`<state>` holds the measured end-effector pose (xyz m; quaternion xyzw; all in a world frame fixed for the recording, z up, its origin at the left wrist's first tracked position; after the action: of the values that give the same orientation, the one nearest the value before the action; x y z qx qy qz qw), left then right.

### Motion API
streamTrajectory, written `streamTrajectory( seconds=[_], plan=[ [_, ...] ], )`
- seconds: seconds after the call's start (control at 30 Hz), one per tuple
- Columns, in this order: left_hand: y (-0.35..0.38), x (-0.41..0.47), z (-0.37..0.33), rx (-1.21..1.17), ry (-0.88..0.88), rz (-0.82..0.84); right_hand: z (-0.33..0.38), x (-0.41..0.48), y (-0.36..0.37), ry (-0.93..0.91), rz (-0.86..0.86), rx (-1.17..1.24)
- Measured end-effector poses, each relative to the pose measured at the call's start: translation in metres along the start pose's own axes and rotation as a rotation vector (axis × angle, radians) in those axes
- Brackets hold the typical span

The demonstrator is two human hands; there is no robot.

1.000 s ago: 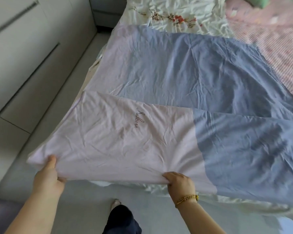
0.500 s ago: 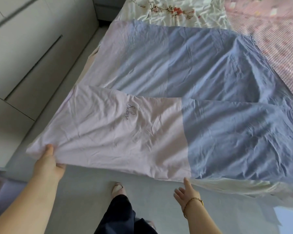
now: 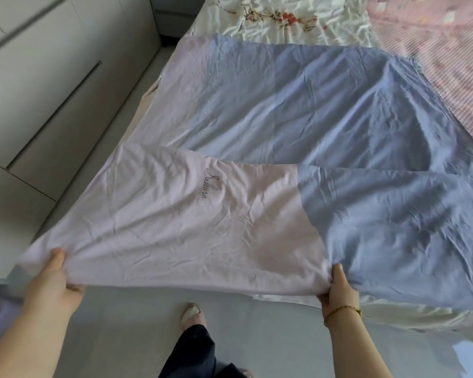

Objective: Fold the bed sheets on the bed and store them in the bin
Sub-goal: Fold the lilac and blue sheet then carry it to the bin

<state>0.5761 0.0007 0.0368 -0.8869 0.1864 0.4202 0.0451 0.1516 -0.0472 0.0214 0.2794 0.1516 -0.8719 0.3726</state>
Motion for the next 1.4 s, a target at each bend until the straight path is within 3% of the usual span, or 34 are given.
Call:
streamTrajectory(
  seconds=[0.2, 0.5, 0.67, 1.0, 1.13, 1.23, 1.4],
  plan=[
    [-0.006, -0.038, -0.004, -0.016, 0.014, 0.046, 0.038, -0.025, -0.032, -0.227, -0.010, -0.147],
    [-0.040, -0.122, -0.003, -0.042, 0.065, 0.068, 0.043, -0.070, -0.092, -0.252, 0.015, -0.216],
    [-0.030, -0.141, -0.010, 0.034, 0.043, 0.164, 0.066, -0.077, -0.093, -0.323, 0.050, -0.228],
    [0.042, -0.125, -0.055, -0.041, 0.088, 0.202, 0.149, -0.076, -0.044, -0.447, 0.099, -0.259],
    [0.091, -0.093, -0.085, -0.201, 0.137, -0.093, 0.184, -0.060, -0.007, -0.522, 0.071, -0.271],
    [0.136, -0.068, -0.101, -0.141, 0.084, 0.137, 0.210, -0.042, 0.031, -0.584, 0.040, -0.285],
    [0.199, -0.042, -0.131, -0.058, 0.084, 0.224, 0.245, -0.008, 0.090, -0.621, 0.032, -0.335]
  ],
)
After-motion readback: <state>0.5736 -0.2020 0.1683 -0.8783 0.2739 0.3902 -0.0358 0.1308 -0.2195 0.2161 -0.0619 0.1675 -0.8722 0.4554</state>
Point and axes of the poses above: each hand's wrist, its own x-axis towards the middle knuckle, its own y-axis out of the palm, z = x × y, the point moved 2 cm from there along x, towards the middle knuckle, and after that the axes turned 11 degrees about -y, right-handed, at the moved point
